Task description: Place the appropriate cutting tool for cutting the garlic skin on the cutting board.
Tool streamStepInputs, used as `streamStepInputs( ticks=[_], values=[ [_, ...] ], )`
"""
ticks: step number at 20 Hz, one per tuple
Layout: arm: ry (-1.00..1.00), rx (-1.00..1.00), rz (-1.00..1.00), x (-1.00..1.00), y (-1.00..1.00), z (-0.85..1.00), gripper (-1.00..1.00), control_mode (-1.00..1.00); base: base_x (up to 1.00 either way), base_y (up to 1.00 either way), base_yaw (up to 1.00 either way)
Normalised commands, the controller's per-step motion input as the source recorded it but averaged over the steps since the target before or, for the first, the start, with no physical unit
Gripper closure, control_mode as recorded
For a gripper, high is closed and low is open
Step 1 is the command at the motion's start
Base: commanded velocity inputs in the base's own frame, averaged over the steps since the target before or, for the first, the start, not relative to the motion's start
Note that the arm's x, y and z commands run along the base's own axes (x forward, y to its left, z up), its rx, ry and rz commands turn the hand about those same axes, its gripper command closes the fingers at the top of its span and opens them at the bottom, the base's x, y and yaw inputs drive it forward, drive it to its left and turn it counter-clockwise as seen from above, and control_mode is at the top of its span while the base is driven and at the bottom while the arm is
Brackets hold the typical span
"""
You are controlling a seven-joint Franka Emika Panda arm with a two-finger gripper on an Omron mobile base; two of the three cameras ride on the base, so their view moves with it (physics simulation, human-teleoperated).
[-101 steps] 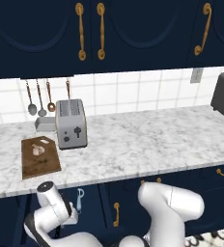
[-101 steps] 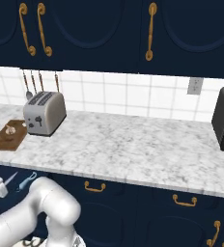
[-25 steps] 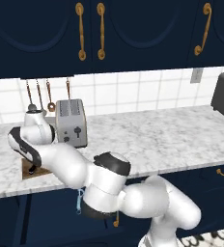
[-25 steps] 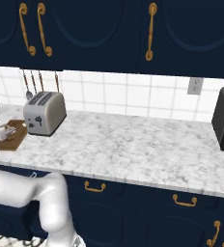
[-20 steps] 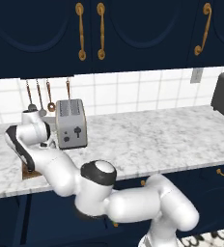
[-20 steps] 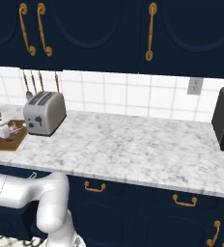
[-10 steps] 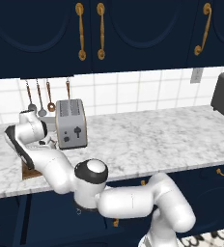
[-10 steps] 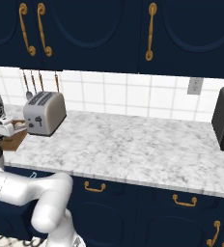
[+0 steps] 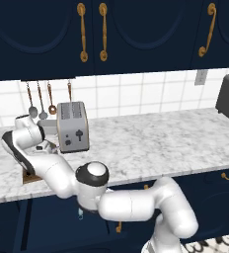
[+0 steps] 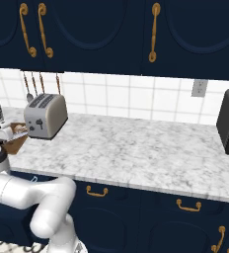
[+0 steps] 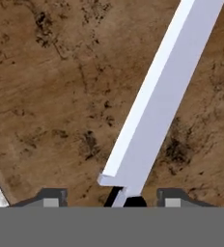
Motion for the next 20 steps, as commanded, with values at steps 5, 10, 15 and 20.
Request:
streamStepInputs(
  ticks=[5,10,15,20],
  values=[
    [-0.01,0.0,0.03,-0.03,0.0,0.31,-1.0,-1.0,0.0,0.0,0.0],
    [-0.03,0.0,0.05,-0.79,-0.02,0.57,-1.0,-1.0,0.0,0.0,0.0],
    [-0.09,0.0,0.07,-1.0,-0.31,0.28,-1.0,-1.0,0.0,0.0,0.0],
    [-0.11,0.0,0.09,-0.87,-0.86,0.03,-1.0,-1.0,0.0,0.0,0.0]
  ],
)
